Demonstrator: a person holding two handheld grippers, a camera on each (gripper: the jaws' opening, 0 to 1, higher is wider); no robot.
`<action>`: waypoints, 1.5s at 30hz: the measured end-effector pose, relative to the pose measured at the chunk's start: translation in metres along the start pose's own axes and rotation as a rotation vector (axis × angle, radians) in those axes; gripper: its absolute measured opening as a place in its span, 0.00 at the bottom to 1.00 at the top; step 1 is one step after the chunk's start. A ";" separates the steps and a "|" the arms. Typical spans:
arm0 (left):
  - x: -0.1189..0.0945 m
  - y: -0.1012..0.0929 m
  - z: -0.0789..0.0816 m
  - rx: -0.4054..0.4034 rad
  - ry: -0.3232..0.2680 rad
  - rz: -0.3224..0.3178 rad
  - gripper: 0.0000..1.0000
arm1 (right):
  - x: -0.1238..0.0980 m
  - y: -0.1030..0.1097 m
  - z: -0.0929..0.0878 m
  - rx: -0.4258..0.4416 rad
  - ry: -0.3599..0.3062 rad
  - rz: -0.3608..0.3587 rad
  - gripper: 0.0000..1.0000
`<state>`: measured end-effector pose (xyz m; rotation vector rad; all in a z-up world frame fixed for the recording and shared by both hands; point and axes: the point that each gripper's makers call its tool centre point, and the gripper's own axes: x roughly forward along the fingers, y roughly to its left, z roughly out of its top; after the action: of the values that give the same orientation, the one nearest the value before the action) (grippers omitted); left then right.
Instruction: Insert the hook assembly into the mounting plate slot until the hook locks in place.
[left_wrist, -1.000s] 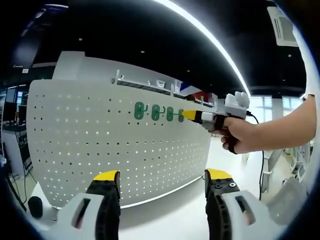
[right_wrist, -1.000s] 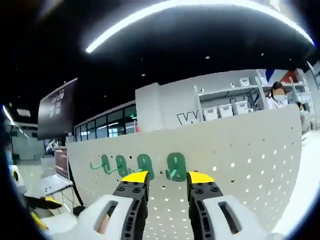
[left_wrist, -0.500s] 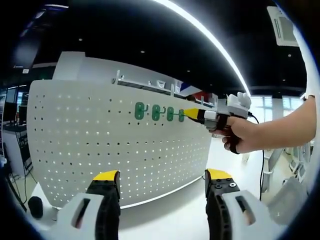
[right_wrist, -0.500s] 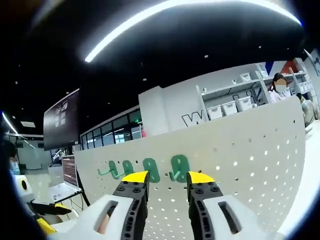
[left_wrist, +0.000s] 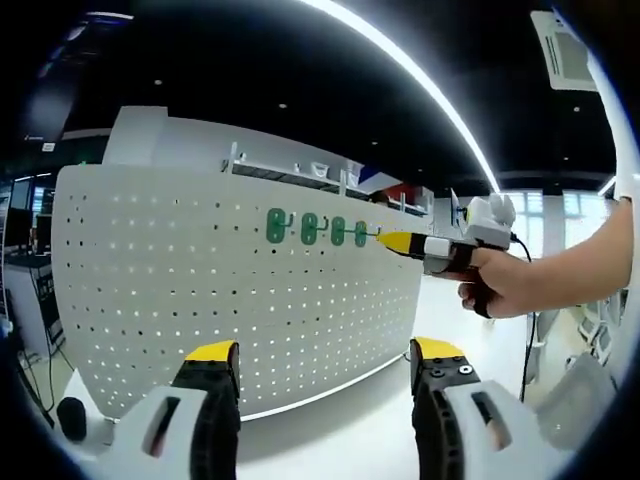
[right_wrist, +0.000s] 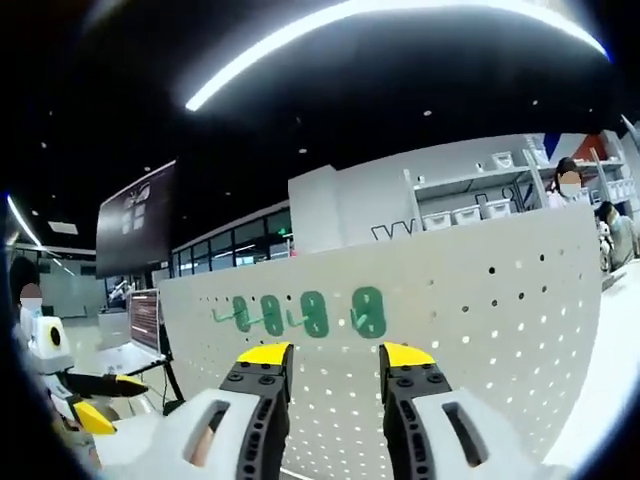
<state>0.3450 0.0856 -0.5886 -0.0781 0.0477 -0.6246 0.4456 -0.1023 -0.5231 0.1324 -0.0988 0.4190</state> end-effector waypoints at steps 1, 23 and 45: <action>0.000 0.000 0.000 0.000 -0.002 0.000 0.71 | -0.003 0.002 -0.001 0.002 0.004 0.009 0.35; -0.004 0.001 0.006 -0.003 -0.020 0.001 0.72 | -0.039 0.029 -0.023 -0.030 0.041 0.106 0.42; -0.007 -0.004 0.009 -0.005 -0.034 -0.011 0.73 | -0.070 0.044 -0.040 -0.036 0.089 0.161 0.45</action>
<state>0.3378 0.0871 -0.5788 -0.0936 0.0156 -0.6337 0.3661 -0.0843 -0.5667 0.0698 -0.0292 0.5824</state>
